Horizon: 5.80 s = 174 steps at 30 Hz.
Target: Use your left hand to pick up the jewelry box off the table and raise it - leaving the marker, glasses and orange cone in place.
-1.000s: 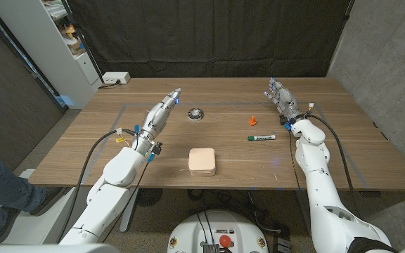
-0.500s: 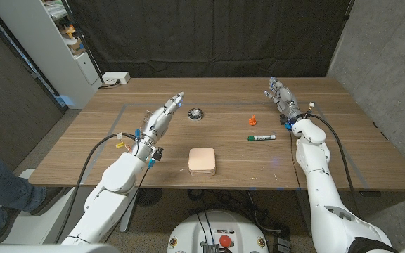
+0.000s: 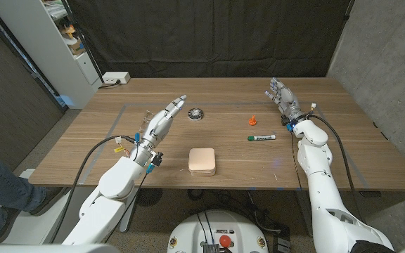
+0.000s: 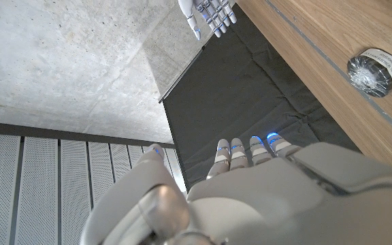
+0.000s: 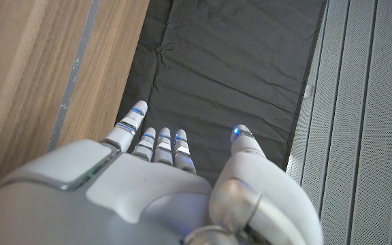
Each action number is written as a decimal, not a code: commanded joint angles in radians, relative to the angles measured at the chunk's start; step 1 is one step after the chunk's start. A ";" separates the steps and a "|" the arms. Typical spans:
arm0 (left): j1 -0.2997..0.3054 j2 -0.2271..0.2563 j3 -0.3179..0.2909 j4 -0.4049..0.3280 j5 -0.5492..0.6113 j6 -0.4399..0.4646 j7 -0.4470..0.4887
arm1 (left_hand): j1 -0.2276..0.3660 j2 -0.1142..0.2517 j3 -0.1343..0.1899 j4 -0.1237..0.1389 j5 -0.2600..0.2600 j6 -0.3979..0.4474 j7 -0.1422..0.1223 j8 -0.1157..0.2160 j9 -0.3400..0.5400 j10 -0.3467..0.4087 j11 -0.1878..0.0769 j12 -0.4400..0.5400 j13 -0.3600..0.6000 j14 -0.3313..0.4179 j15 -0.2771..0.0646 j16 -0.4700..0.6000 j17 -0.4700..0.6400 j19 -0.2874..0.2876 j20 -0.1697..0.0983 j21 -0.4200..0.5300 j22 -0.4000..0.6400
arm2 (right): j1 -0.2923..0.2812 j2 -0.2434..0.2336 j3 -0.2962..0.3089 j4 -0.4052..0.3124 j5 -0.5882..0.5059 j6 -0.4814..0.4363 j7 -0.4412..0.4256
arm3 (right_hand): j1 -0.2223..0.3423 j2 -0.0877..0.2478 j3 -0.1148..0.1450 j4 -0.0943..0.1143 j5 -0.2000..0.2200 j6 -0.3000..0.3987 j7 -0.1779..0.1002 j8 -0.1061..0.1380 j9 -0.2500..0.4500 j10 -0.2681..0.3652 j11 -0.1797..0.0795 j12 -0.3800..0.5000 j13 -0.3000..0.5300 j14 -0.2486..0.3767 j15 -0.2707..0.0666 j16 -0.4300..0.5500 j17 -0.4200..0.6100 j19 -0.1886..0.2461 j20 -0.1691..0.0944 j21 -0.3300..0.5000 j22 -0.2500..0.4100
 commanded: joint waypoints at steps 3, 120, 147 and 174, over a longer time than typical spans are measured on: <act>0.039 0.008 -0.015 -0.033 0.017 -0.023 -0.007 | 0.012 0.003 0.004 -0.007 -0.001 0.007 0.003 0.002 0.004 0.005 0.000 0.004 0.004 0.009 -0.001 0.002 0.004 -0.001 0.006 0.002 0.003 | -0.018 0.004 0.002 -0.031 -0.004 -0.011 0.000 | 0.003 0.001 -0.003 -0.003 0.002 0.007 0.001 0.003 0.003 0.001 0.002 0.008 0.004 0.001 0.005 0.002 0.000 0.007 0.002 0.009 0.004; 0.173 0.134 -0.091 -0.365 0.422 0.235 -0.014 | 0.080 0.038 0.037 -0.064 -0.026 0.046 0.003 0.003 0.005 0.013 -0.012 0.000 0.004 0.008 -0.005 -0.004 0.002 -0.020 0.017 -0.002 0.003 | 0.021 0.004 0.004 0.032 0.026 0.048 0.001 | -0.002 -0.001 -0.007 -0.010 0.005 0.012 -0.005 0.003 0.003 0.004 -0.001 0.009 0.004 0.006 0.004 0.001 -0.001 0.009 0.002 0.009 0.004; 0.216 0.151 -0.100 -0.454 0.583 0.297 -0.006 | 0.109 0.046 0.050 -0.087 -0.029 0.049 0.000 0.003 0.005 0.010 -0.013 -0.001 0.004 0.007 -0.005 -0.004 0.002 -0.027 0.023 -0.003 0.003 | 0.023 0.001 0.008 0.028 0.034 0.052 0.005 | -0.004 -0.002 -0.008 -0.011 0.006 0.014 0.002 0.004 0.003 0.005 0.002 0.009 0.004 0.007 0.005 0.001 -0.001 0.009 0.003 0.008 0.004; 0.225 0.172 -0.082 -0.512 0.792 0.390 -0.001 | 0.184 0.044 0.078 -0.153 -0.038 0.040 -0.042 -0.001 0.007 -0.002 0.002 -0.004 0.006 0.007 0.017 -0.002 0.003 -0.008 0.133 0.008 0.006 | 0.047 0.001 -0.009 0.065 0.020 0.056 -0.007 | -0.004 0.000 -0.008 -0.012 0.006 0.013 -0.004 0.003 0.003 0.006 -0.001 0.009 0.004 0.008 0.003 0.001 -0.001 0.008 0.005 0.008 0.004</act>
